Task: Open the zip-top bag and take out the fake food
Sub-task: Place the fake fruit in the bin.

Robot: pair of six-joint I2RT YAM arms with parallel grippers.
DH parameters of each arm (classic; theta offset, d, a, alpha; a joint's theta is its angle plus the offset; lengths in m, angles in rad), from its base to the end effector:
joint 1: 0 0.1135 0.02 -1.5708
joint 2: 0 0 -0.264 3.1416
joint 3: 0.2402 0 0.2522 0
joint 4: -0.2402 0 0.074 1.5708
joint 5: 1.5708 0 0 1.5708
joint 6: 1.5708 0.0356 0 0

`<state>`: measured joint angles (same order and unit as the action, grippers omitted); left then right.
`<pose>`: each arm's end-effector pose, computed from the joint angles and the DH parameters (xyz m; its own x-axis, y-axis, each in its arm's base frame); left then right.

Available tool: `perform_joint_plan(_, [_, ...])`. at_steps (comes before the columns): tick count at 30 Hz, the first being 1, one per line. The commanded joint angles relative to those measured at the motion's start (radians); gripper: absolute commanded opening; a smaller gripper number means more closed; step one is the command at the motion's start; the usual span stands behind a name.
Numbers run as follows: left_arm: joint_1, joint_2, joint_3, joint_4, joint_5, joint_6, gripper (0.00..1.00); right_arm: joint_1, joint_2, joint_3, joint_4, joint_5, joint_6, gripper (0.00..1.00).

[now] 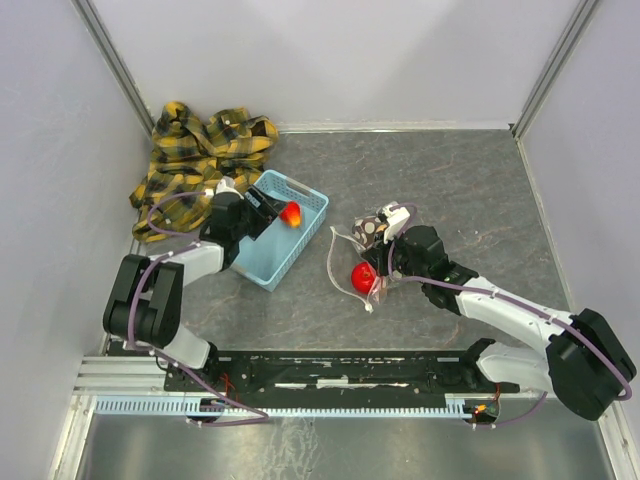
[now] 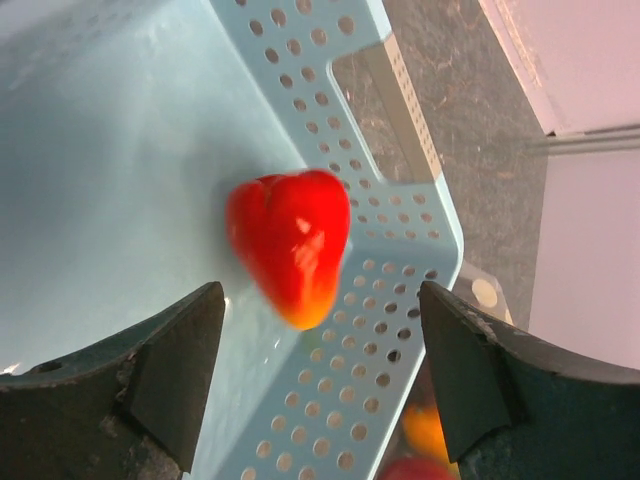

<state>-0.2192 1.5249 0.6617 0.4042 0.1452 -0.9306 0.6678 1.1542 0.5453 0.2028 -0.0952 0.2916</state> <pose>0.3021 -0.0726 0.1817 -0.5324 -0.6944 -0.4841 -0.1426 0.6373 -0.7573 0.1934 0.1568 0.2208 -0.4940 -0.0251 -0.8691 -0.5669 0.7672 0.3001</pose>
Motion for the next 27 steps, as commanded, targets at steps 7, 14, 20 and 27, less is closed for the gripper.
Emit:
perform_joint_plan(7, [0.003, 0.078, 0.134, 0.010, -0.048, -0.023, 0.87, 0.003, -0.006, -0.002, 0.043, 0.000, 0.003, 0.02])
perform_joint_plan(14, [0.002, 0.003, 0.111, 0.006, -0.054, 0.026, 0.87, 0.003, -0.004, -0.004, 0.046, -0.001, 0.003, 0.02])
perform_joint_plan(20, [0.004, -0.047, 0.084, 0.005, -0.049, 0.055, 0.87, 0.004, -0.017, -0.007, 0.043, -0.001, 0.003, 0.02])
perform_joint_plan(27, [0.009, -0.098, 0.054, 0.001, -0.039, 0.083, 0.86, 0.003, -0.018, -0.006, 0.040, -0.004, 0.003, 0.01])
